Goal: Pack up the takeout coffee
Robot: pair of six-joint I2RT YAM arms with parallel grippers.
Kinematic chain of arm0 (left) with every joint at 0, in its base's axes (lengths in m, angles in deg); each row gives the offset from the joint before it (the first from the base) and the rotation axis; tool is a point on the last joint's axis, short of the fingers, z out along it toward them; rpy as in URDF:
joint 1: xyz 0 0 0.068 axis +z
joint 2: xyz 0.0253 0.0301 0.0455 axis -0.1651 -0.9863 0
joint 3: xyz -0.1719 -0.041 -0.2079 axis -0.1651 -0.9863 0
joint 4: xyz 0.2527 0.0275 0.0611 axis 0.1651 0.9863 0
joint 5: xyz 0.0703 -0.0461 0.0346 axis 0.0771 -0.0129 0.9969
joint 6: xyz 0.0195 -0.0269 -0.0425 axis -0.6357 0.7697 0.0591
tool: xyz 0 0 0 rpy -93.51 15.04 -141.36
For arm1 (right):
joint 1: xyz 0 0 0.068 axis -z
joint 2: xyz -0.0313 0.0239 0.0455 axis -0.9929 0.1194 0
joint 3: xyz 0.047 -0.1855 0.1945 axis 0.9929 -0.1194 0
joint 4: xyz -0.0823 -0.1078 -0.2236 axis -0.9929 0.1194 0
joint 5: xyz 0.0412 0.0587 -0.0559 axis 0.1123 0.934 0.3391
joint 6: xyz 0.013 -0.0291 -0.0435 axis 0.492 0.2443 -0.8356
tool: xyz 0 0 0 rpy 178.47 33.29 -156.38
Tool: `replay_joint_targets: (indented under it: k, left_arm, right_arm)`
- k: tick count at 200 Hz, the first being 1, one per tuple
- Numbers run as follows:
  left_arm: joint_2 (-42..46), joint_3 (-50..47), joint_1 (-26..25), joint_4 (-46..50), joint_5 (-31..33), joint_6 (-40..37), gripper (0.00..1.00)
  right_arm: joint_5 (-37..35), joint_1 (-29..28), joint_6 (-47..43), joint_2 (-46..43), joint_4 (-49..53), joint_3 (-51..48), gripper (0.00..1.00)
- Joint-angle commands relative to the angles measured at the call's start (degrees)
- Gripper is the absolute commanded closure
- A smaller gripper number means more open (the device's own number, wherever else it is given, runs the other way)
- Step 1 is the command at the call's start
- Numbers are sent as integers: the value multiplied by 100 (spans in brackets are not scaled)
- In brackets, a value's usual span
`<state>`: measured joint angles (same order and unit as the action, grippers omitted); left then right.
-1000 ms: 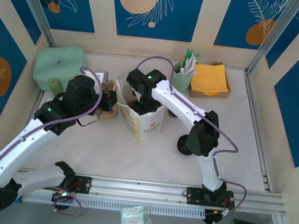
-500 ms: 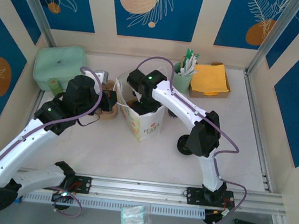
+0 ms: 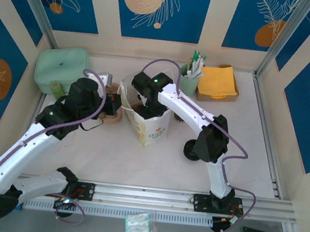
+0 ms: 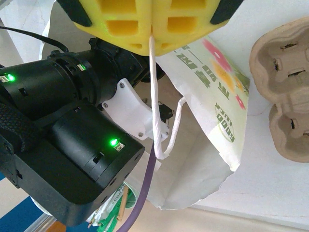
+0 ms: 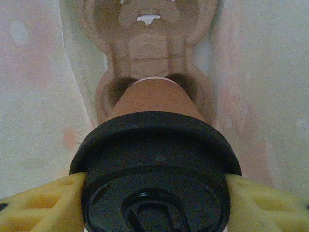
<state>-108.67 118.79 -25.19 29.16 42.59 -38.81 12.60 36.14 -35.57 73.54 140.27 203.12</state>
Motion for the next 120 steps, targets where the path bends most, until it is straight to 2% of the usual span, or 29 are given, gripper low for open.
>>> replay_joint_targets:
  k: [1, 120]
  left_arm:
    - [13, 38, 34, 45, 59, 83, 100]
    - [11, 56, 37, 63, 69, 91, 100]
  right_arm:
    - [59, 17, 99, 105, 165, -27, 39]
    - [60, 25, 98, 273, 417, 142, 38]
